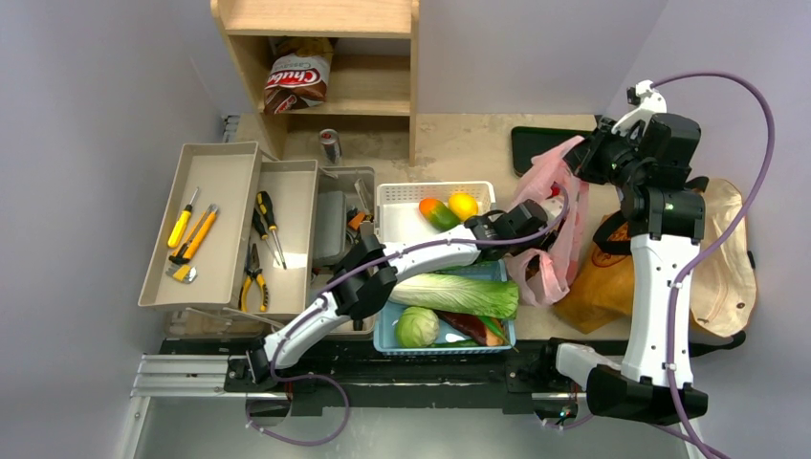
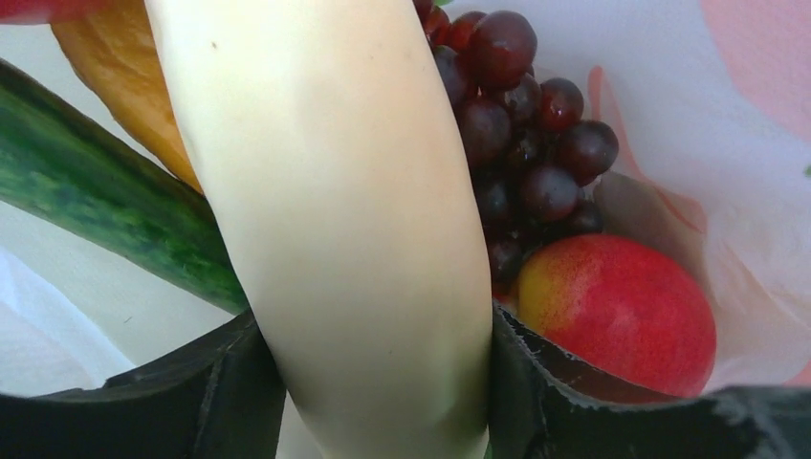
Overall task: Untie the knot of the grocery bags and take out the mixed food
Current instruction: Pick up the fake vegetable from the takeout bag.
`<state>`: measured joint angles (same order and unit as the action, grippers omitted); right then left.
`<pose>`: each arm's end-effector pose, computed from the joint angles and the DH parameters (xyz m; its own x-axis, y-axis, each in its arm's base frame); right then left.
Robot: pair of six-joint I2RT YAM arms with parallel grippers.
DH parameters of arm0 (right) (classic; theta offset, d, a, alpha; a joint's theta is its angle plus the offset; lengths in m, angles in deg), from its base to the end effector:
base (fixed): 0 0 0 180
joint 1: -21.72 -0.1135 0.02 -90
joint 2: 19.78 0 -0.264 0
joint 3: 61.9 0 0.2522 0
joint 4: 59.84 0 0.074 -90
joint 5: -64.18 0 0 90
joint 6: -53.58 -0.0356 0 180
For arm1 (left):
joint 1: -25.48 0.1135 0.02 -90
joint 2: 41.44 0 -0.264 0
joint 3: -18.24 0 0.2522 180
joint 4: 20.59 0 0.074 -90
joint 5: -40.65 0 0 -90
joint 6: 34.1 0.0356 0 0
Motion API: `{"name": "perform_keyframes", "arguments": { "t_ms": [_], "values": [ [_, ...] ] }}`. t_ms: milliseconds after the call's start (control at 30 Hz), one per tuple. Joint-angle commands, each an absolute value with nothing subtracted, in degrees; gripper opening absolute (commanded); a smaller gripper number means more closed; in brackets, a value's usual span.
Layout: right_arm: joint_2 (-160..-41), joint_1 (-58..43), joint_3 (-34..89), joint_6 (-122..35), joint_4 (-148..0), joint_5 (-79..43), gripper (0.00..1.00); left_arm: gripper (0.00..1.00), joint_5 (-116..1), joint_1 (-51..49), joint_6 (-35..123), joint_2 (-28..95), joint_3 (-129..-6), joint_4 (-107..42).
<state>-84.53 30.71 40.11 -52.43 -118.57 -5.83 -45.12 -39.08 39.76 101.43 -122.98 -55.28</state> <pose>0.2075 -0.0205 0.4656 -0.3937 0.3247 -0.8600 -0.0612 0.9242 0.3769 0.2476 -0.5143 0.2007 -0.4878 0.3800 -0.7859 0.7698 0.6118 -0.1819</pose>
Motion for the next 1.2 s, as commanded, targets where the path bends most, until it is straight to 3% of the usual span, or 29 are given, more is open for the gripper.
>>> {"name": "perform_keyframes", "arguments": {
  "t_ms": [0,200,500,867,1033,1167],
  "values": [
    [-84.2,30.7,40.6,-51.1,-113.9,-7.6,0.00,0.18,-47.7,-38.4,40.9,92.7,-116.9,-46.7],
    [-86.9,30.7,41.3,-48.1,-113.2,-11.6,0.00,0.00,-48.2,-38.5,44.5,81.3,-108.7,-31.4],
    [-90.9,30.8,44.2,-46.9,-111.1,-20.9,0.00,0.00,-56.0,-39.3,52.0,71.5,-95.5,-16.0],
    [-95.9,34.2,47.4,-46.4,-109.2,-19.3,0.00,0.00,-60.1,-39.3,60.8,64.6,-82.6,1.9],
    [-96.1,34.8,46.4,-44.1,-108.5,-17.7,0.00,0.00,-56.1,-39.2,63.9,63.8,-82.2,10.7],
    [-95.3,34.8,44.3,-43.6,-108.7,-15.4,0.00,0.00,-53.1,-39.0,65.6,66.2,-88.7,14.3]
  ]
}}
